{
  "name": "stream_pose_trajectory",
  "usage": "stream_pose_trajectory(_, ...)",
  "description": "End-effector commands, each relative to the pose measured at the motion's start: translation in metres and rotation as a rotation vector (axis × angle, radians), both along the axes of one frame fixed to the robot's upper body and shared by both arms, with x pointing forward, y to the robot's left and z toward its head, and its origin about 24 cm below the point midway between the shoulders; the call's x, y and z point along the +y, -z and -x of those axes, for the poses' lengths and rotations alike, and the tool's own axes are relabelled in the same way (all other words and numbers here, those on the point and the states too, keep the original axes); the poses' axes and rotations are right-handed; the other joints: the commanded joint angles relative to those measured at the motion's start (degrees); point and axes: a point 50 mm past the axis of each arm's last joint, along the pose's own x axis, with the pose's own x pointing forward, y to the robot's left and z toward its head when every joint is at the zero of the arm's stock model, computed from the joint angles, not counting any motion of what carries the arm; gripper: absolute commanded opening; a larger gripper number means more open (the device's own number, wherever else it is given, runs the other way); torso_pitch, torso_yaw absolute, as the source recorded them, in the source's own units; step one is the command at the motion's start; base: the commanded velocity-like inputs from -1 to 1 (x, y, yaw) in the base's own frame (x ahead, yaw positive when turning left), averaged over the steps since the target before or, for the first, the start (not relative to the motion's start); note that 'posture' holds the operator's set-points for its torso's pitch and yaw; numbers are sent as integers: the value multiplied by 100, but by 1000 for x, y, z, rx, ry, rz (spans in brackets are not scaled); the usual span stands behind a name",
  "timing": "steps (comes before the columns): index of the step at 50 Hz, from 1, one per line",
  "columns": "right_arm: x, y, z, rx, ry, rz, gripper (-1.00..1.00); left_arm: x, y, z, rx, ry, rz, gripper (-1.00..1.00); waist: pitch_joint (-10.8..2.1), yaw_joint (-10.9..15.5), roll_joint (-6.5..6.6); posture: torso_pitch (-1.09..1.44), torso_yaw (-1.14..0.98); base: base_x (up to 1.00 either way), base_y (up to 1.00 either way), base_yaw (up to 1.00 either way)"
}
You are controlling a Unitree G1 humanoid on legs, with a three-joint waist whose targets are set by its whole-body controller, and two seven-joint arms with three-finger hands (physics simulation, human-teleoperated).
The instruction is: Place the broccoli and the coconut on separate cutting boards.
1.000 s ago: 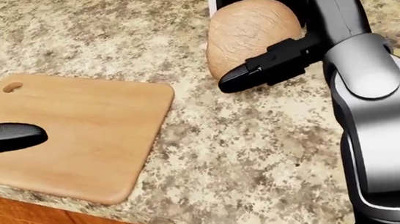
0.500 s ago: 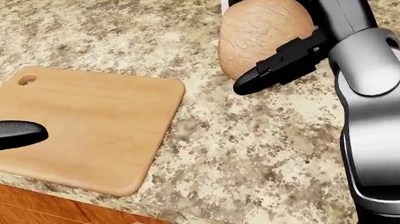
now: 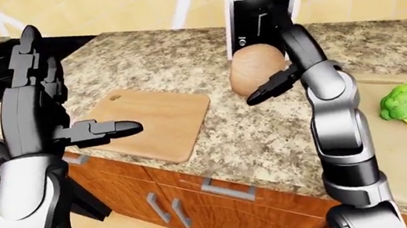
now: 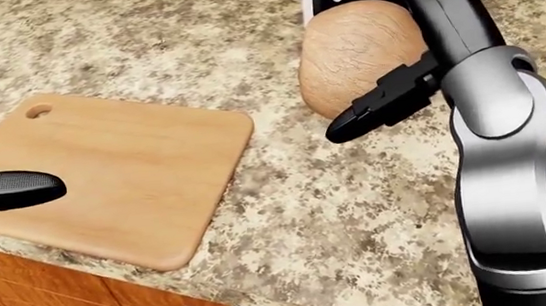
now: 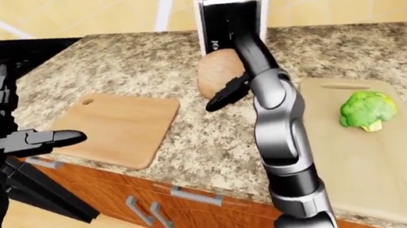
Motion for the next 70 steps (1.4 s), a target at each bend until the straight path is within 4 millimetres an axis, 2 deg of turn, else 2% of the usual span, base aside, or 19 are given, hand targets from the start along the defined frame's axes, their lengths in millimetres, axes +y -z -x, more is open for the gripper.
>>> stream_pose_trajectory(1,-1,-12,3,-74,6,16,100,0,-13,5,-77,-7,-21,100,-86,11,37,0,47,0,0,0)
stream_pose_trajectory(38,-15,10,-12,-25,70,85,100,0,-11,6,-71,-6,-24,100,-109,37,-28,0,47,0,0,0)
stream_pose_trajectory(47,-21,24,-19,3,91,92,100,1,-10,6,-69,-8,-26,100,-109,55,-34,0,47,0,0,0)
stream_pose_trajectory(56,-26,23,-18,5,111,93,100,1,-12,6,-72,-5,-27,100,-108,72,-58,0,47,0,0,0)
stream_pose_trajectory(60,-28,21,-16,3,119,104,80,1,-13,6,-73,-4,-29,100,-103,74,-58,0,47,0,0,0)
stream_pose_trajectory(70,-31,22,-15,14,130,142,56,1,-15,8,-76,-6,-31,100,-96,92,-50,0,47,0,0,0)
